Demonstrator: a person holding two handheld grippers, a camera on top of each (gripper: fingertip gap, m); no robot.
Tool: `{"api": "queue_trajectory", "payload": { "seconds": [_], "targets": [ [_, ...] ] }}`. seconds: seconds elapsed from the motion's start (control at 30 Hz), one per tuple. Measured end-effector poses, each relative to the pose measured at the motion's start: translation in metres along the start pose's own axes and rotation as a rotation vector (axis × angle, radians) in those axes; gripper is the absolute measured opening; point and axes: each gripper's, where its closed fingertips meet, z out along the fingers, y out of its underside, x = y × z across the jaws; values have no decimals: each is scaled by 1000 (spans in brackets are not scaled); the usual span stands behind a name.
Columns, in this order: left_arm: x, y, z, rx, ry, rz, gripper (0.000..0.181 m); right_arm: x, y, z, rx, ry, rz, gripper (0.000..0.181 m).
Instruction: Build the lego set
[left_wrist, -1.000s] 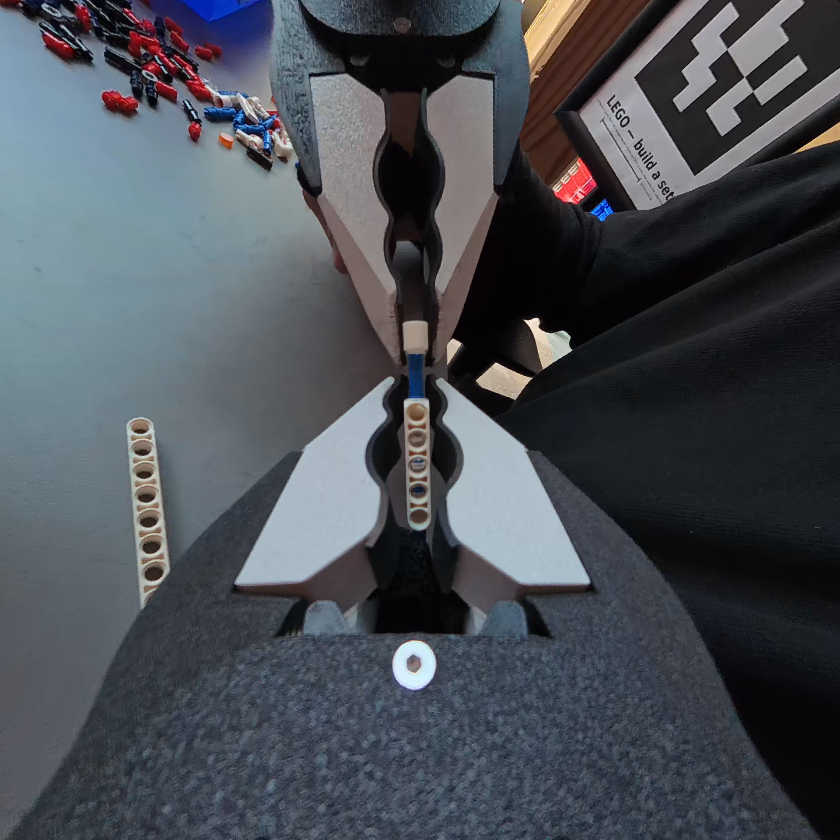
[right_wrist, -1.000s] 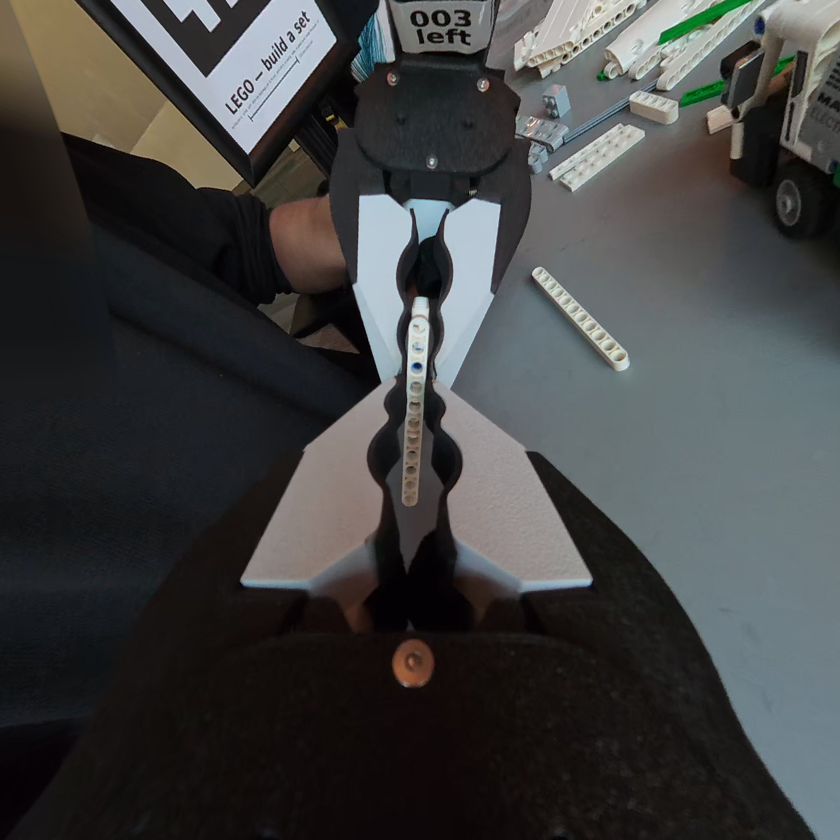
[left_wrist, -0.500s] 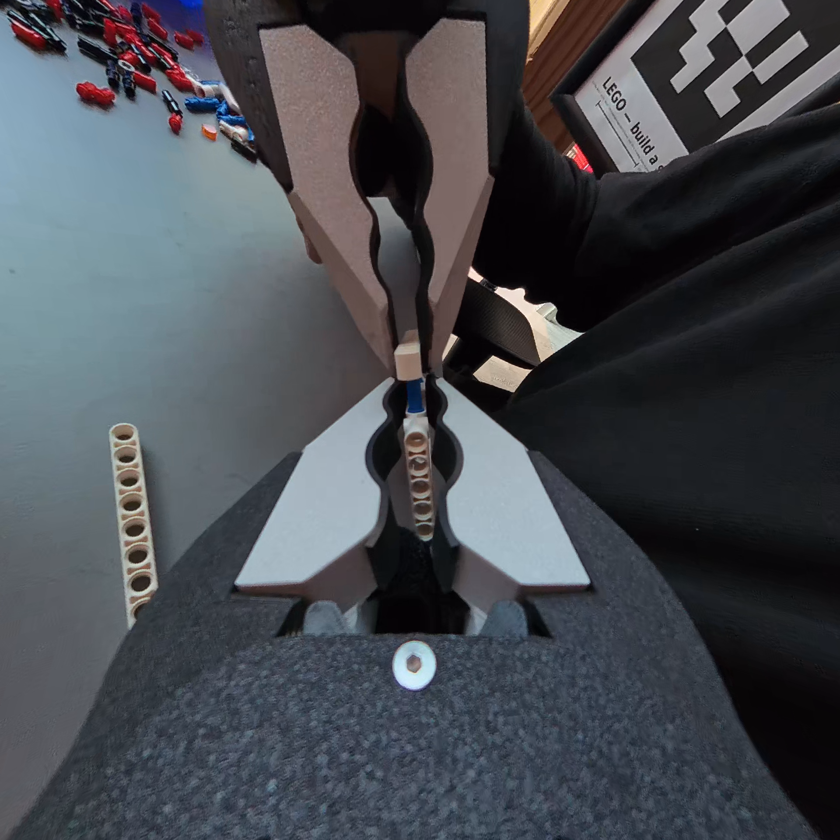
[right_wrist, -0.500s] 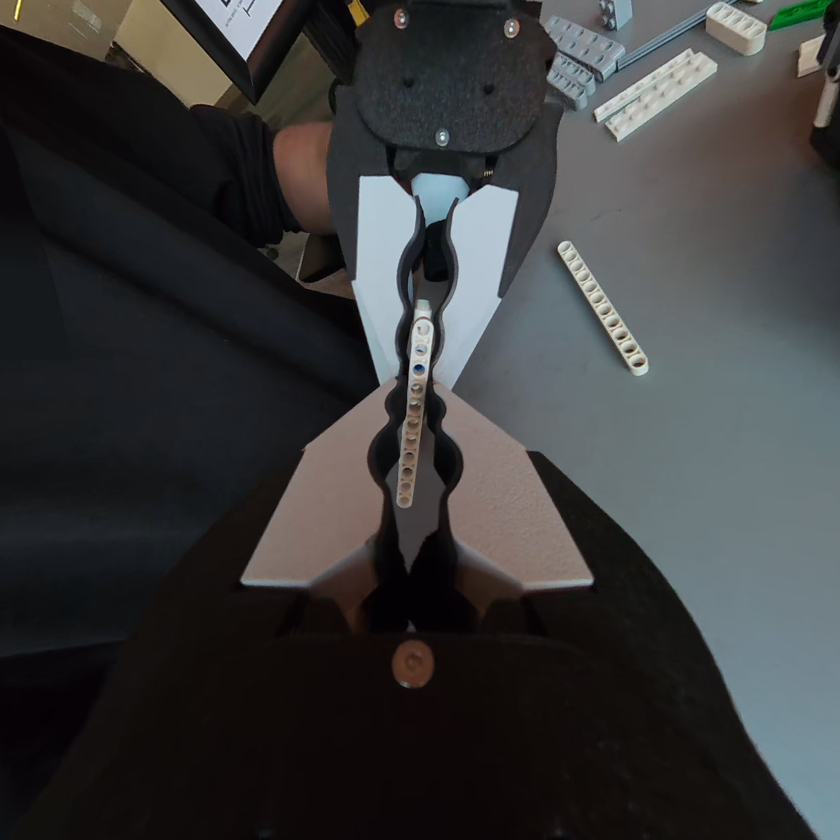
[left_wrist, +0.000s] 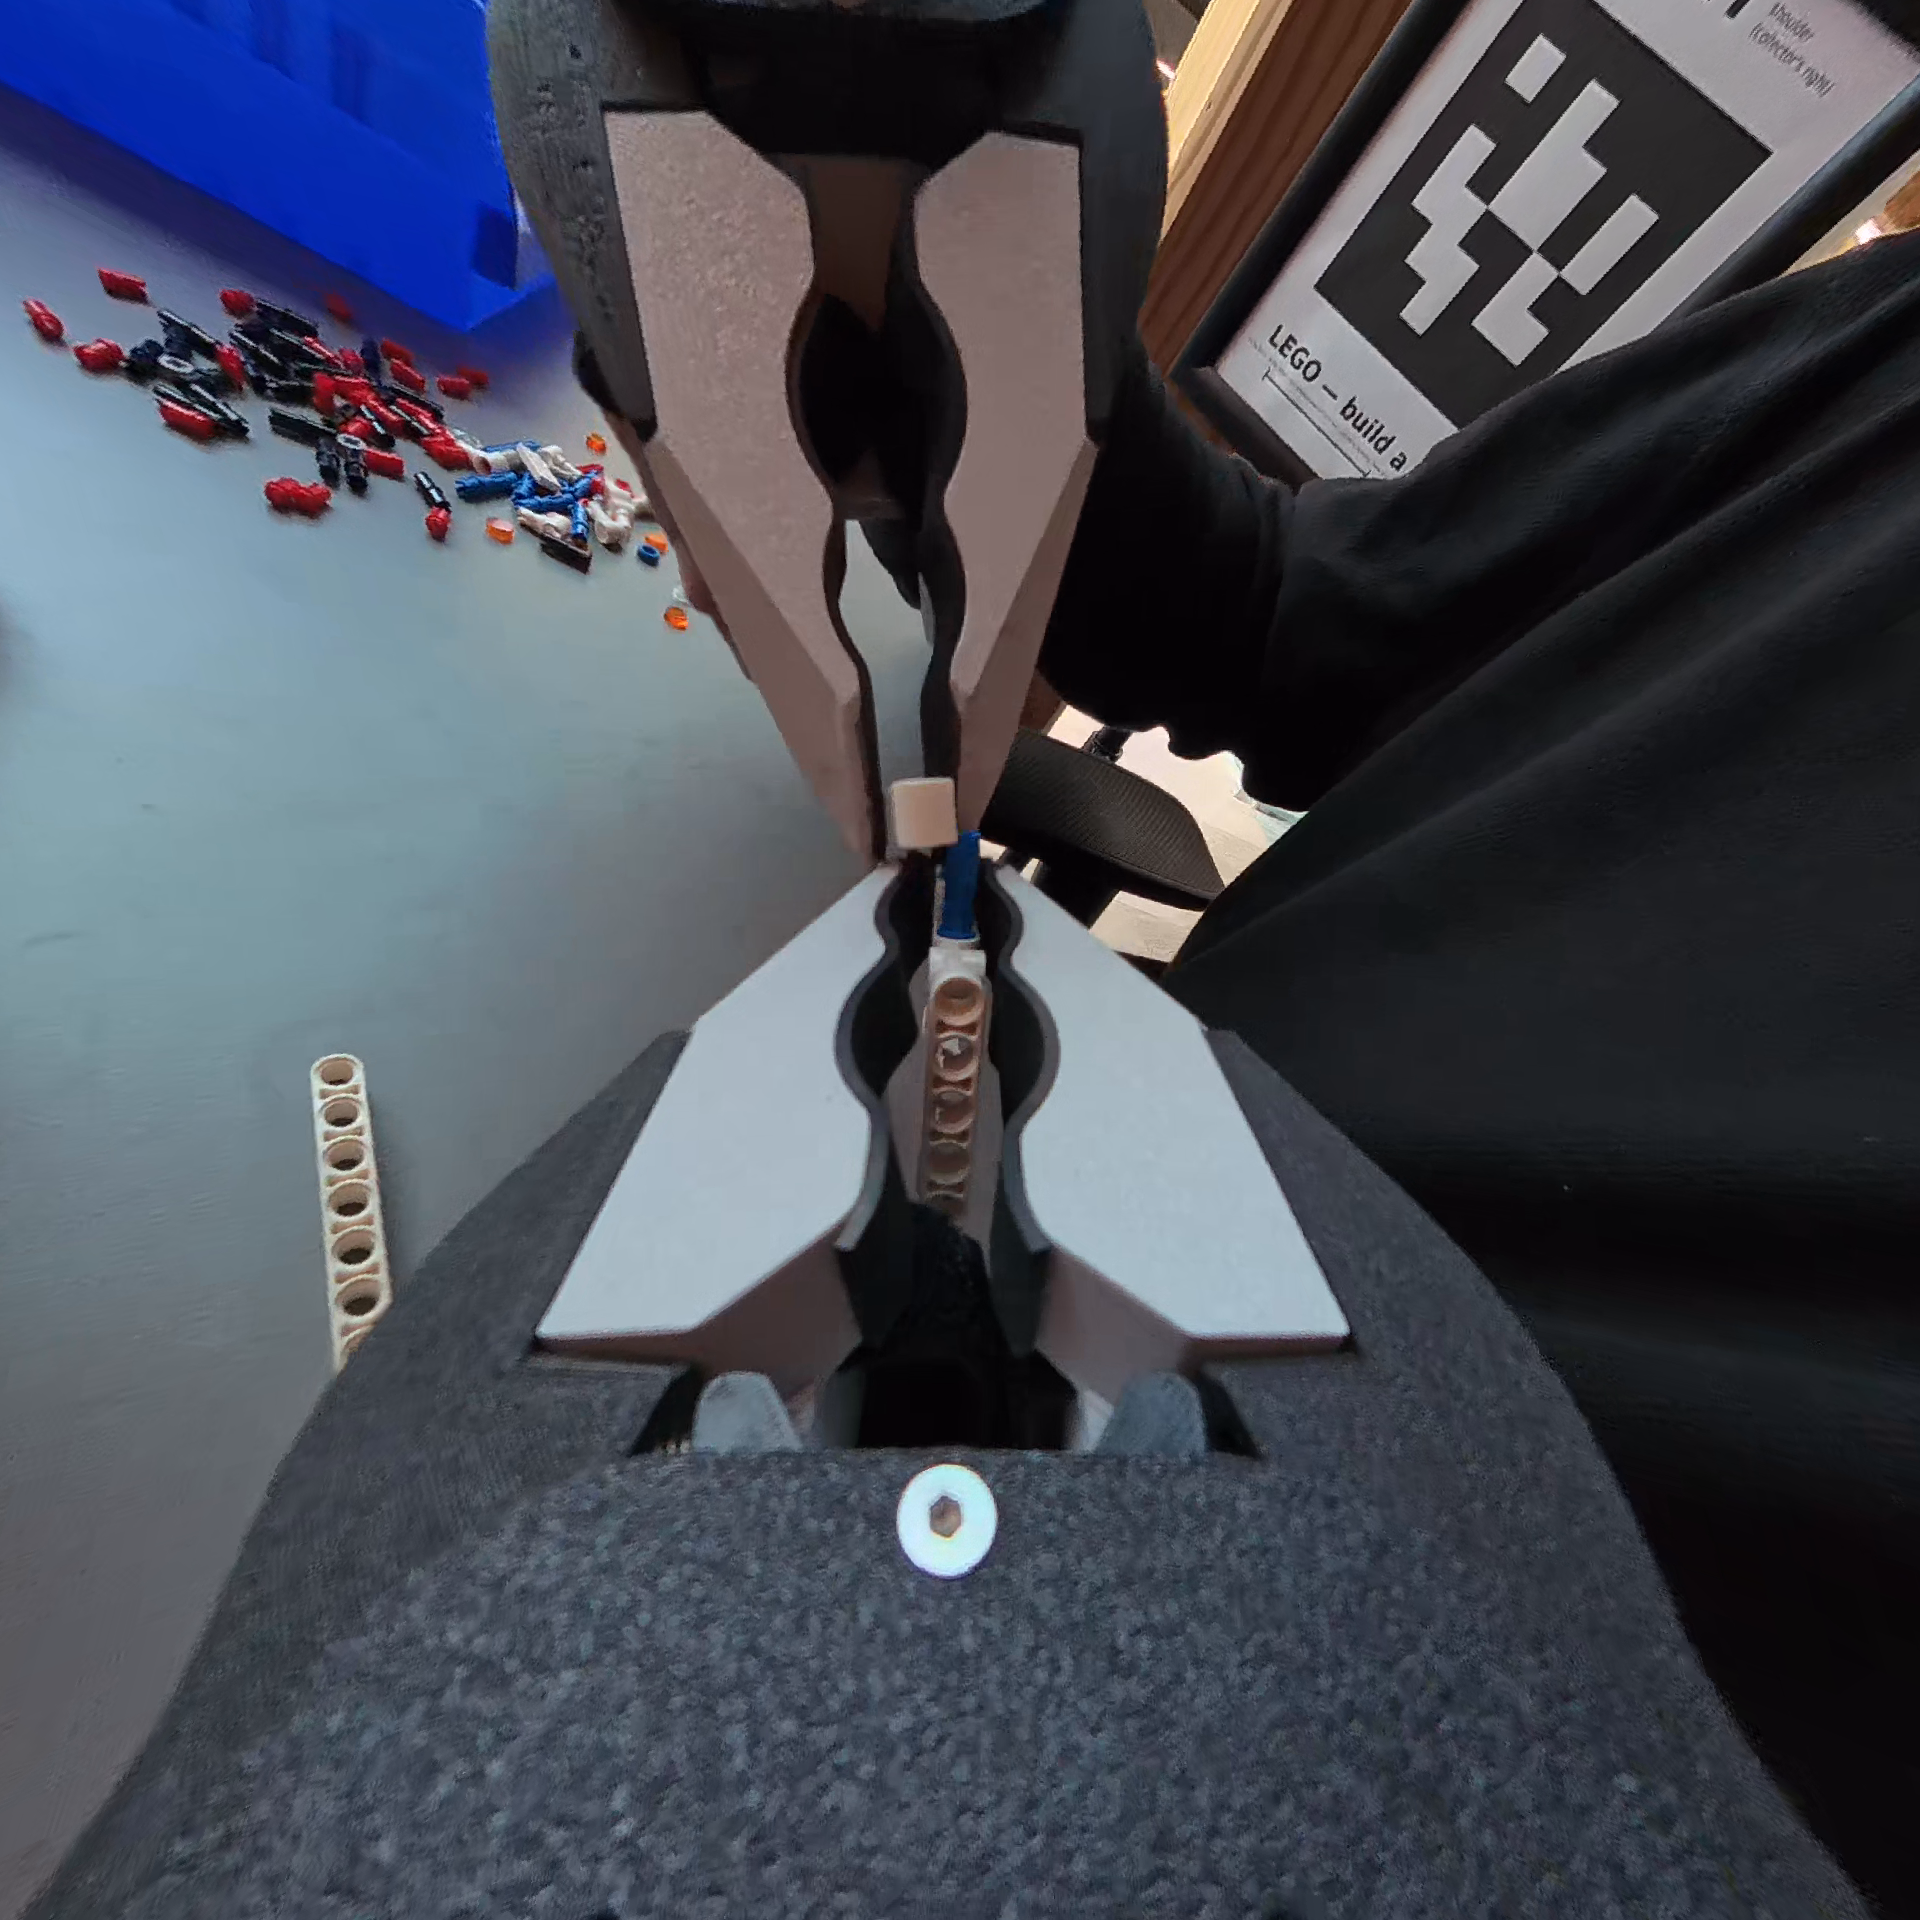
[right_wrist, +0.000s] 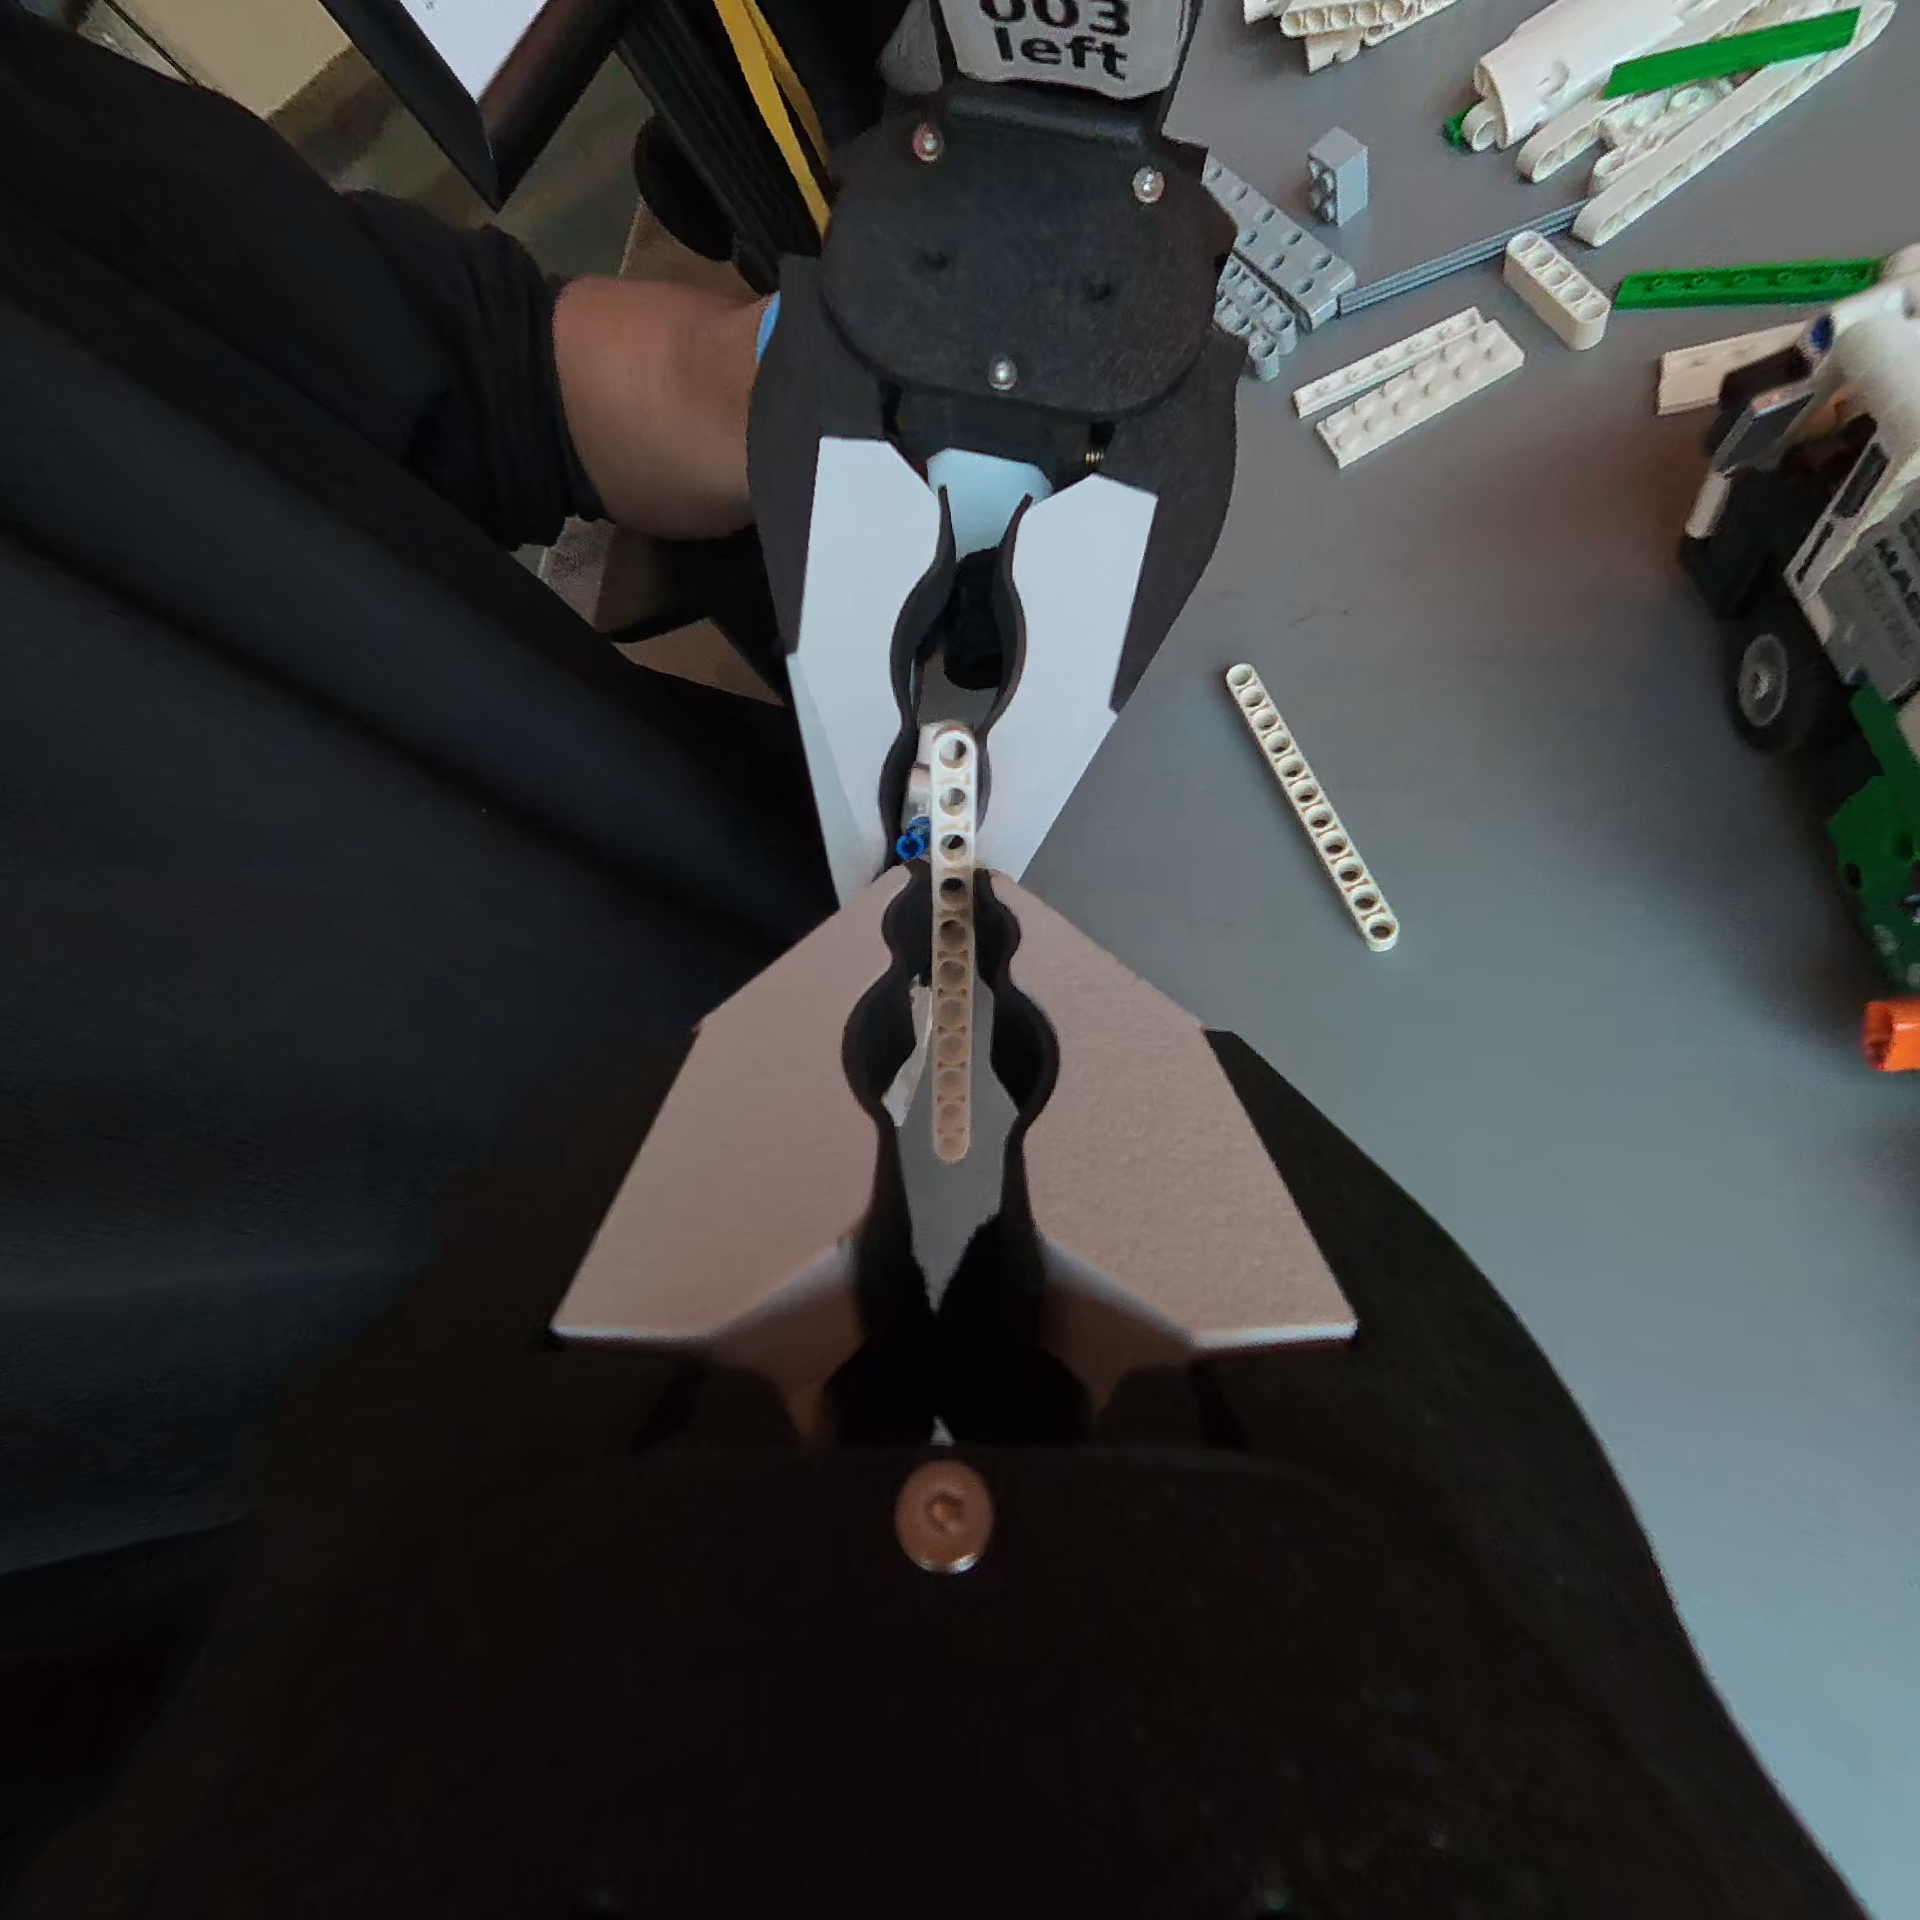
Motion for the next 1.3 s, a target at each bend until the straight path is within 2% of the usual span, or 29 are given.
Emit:
{"api": "queue_trajectory", "payload": {
  "seconds": [0.13, 0.33, 0.43, 0.77, 0.9, 1.03, 1.17, 1.3],
  "targets": [
    [-9, 1, -5, -6, -70, 24, 6, 1, -4, -2, -23, 55, -46, 6],
    [-15, 8, -2, -56, -147, 69, 6, -2, 7, 6, -197, 98, -99, 6],
    [-17, 7, -5, -54, -160, 79, 6, -1, 5, 6, -201, 102, -106, 6],
    [-21, 17, -17, -112, -221, 140, 7, 14, 12, -1, -147, 198, -84, 6],
    [-18, 26, -29, -162, -214, 146, 7, 11, 8, -7, -28, 197, -55, 6],
    [-19, 15, -35, -65, -175, 28, 6, 14, 13, -4, 101, 157, 80, 6],
    [-18, 2, -45, 46, -148, 17, 6, 24, 50, 7, -33, 204, 112, 6],
    [-15, -8, -51, 102, -203, 161, 6, 35, 76, 7, -250, 352, 60, 6]
  ]
}}
